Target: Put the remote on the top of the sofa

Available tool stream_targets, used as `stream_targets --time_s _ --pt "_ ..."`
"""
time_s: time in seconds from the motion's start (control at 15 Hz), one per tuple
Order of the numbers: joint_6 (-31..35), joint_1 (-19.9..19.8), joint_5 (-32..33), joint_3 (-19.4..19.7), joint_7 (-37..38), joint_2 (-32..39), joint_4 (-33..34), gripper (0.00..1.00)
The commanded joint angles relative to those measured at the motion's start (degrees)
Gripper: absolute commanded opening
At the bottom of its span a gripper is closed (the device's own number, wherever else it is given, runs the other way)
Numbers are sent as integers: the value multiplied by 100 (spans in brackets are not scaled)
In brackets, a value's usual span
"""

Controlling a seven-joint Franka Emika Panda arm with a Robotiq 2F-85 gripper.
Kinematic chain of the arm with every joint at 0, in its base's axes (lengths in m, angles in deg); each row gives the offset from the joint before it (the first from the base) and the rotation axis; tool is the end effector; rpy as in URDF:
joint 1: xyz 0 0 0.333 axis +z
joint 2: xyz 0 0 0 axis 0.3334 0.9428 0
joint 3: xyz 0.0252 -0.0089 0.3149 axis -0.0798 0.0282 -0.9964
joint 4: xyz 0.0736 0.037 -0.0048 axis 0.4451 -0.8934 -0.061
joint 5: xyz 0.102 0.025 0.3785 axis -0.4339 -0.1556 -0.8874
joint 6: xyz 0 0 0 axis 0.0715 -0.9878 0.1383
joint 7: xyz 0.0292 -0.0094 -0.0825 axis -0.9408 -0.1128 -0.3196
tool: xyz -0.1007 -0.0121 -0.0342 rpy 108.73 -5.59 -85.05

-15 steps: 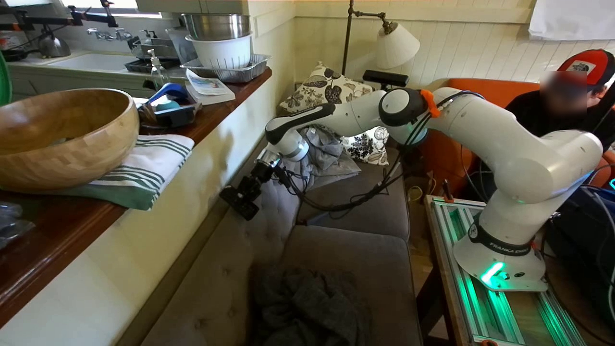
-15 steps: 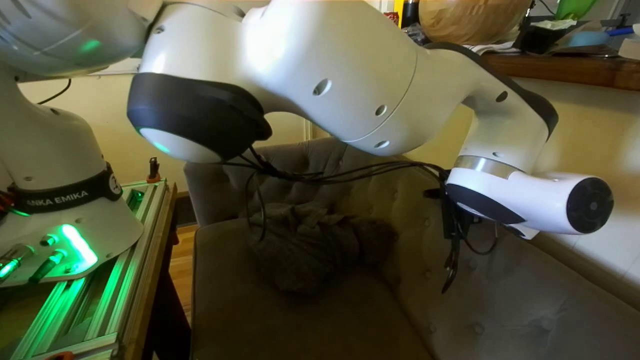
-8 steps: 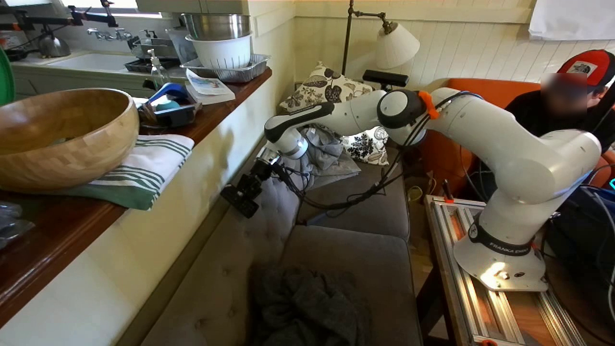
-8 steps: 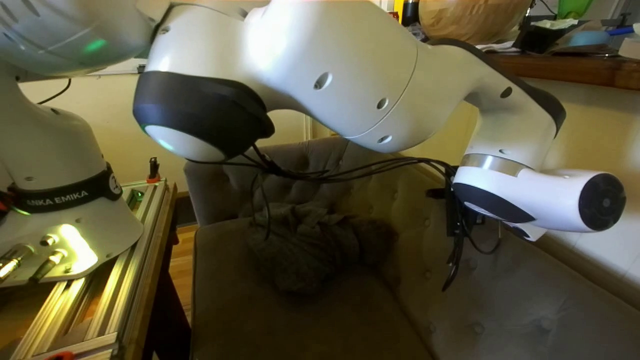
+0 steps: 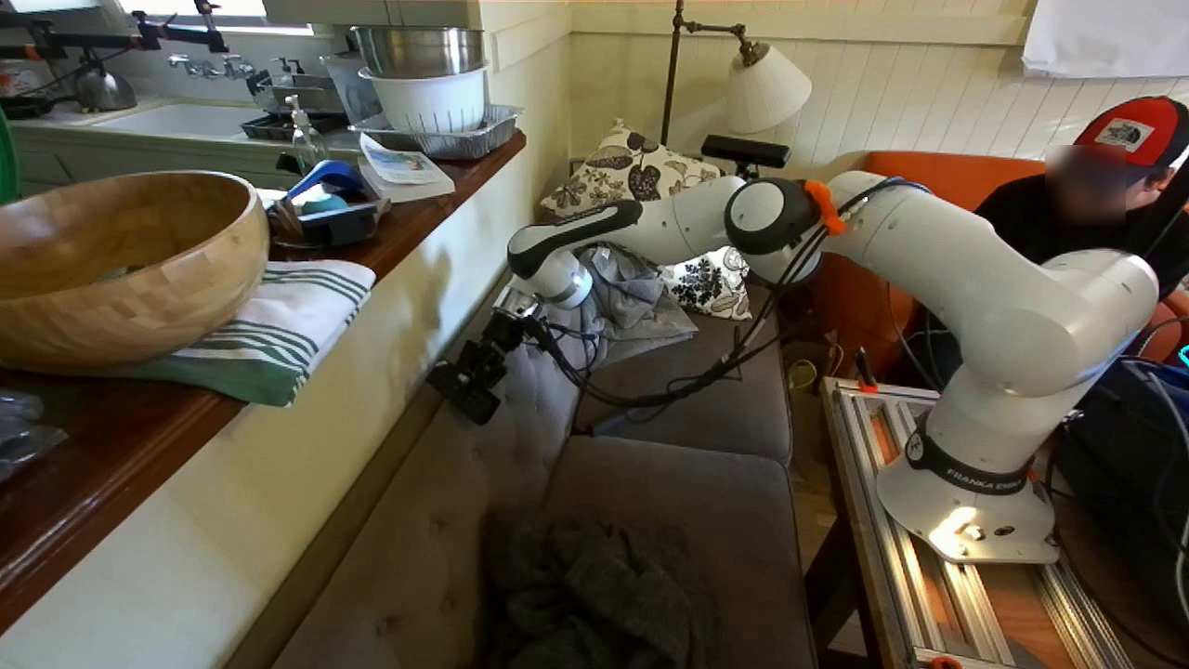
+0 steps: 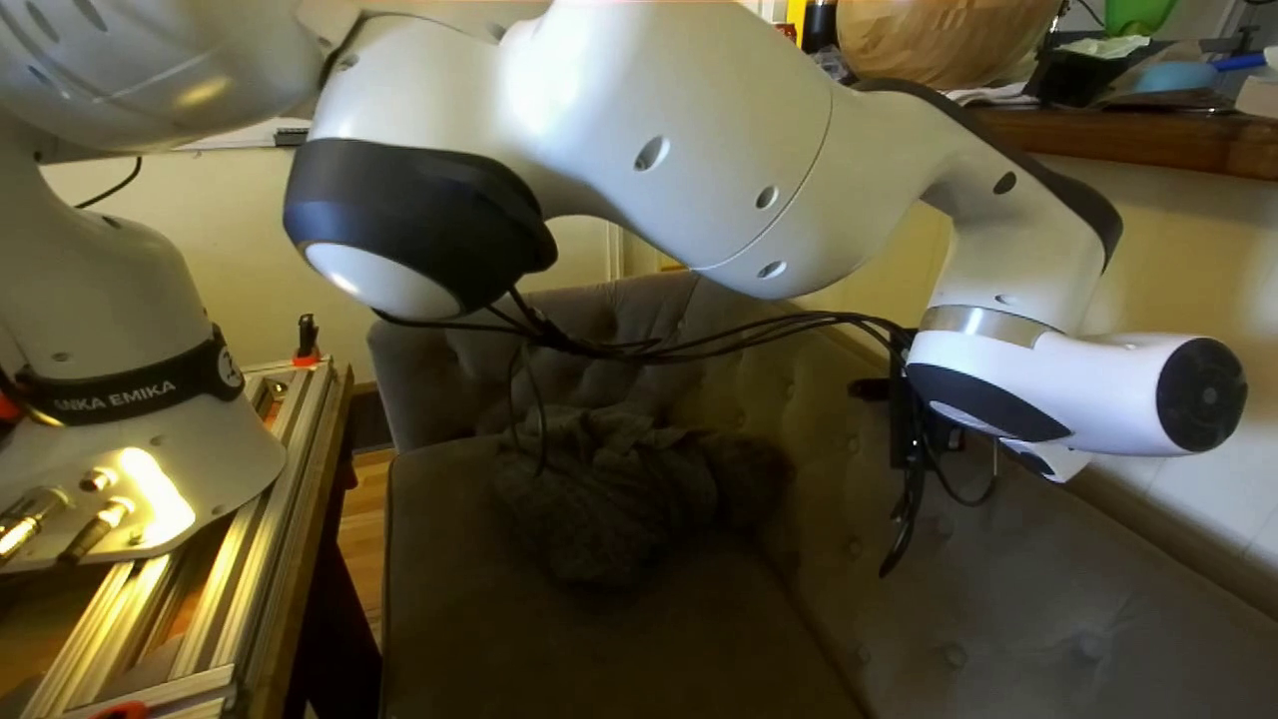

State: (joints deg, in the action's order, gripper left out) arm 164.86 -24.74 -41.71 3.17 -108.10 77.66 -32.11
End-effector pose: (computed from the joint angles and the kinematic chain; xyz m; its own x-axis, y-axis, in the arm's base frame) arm 0.7215 -0.2241 0.0703 0.9343 -0.3564 -0.0092 -0.1941 -0.4869 -0.8516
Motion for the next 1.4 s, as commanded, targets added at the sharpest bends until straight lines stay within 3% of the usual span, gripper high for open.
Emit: stream_targets --time_s 0.0,0.07,0.13,0.33,0.4,0.53,0.87,1.33 --pt "-309 159 44 102 314 58 342 9" --pt "-335 174 40 126 346 56 351 43" --pt "-381 196 45 153 381 54 387 61" --pt "-420 229 29 166 425 58 441 81" --pt "-395 243 27 160 416 66 462 37" --pt "-395 255 15 157 414 65 495 40" --pt "-373 289 25 220 479 56 523 4" --pt "-357 414 49 205 253 138 705 7"
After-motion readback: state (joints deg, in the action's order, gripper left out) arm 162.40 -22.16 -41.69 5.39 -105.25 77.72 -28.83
